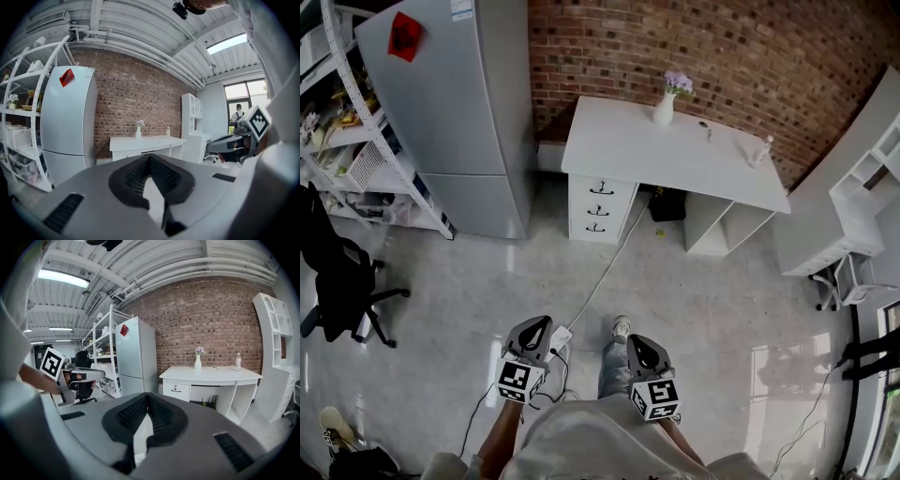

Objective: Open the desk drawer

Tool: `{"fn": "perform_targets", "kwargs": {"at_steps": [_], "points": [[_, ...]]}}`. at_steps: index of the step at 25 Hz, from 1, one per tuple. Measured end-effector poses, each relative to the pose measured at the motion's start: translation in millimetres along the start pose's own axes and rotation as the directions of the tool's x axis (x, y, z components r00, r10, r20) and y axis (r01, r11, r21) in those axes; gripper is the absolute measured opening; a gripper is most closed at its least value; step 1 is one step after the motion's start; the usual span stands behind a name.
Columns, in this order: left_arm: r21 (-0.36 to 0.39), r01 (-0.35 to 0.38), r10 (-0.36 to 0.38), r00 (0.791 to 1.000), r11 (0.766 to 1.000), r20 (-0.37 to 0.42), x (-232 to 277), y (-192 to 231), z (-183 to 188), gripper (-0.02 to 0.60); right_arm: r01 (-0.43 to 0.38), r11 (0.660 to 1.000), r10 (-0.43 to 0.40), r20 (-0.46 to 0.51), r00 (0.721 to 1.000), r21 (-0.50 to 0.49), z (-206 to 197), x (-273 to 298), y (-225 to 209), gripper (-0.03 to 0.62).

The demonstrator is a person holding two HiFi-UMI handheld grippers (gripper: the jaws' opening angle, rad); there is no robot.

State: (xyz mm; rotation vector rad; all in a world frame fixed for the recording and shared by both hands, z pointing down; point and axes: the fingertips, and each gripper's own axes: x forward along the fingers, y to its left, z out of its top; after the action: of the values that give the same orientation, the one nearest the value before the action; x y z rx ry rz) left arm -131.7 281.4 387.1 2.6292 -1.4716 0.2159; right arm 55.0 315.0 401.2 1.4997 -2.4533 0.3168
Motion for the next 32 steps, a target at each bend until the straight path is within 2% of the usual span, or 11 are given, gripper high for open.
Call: {"fn": "perform_targets", "kwargs": {"at_steps": [9,22,26,32], "points": [[-0.028,-0.047,0.046,0.999,0.999,-0.024,96.1,14.3,13.9,0.012,-0.051,0.999,0.051,0.006,0.999,-0.020,34.2,74.3,-79.2,0.017],[-0.007,-0.101,0.100,0.993,0.995,-0.061,251.5,31.7,69.3,0.012,-0.106,0.994,0.106,0.005,0.994,-0.004,90.5,162.8,-221.2,0.017],[-0.009,-0.142,0.141,0.987,0.990,-0.083,279.5,42.1,80.7,0.012,-0.135,0.991,0.135,-0.015,0.991,0.001,102.3,187.0,-251.0,0.017],[-0.019,-0.176,0.172,0.975,0.984,-0.141,299.1,45.5,71.2,0.012,-0.188,0.982,0.188,-0.022,0.982,-0.005,108.6,218.9,-279.3,0.017]]}}
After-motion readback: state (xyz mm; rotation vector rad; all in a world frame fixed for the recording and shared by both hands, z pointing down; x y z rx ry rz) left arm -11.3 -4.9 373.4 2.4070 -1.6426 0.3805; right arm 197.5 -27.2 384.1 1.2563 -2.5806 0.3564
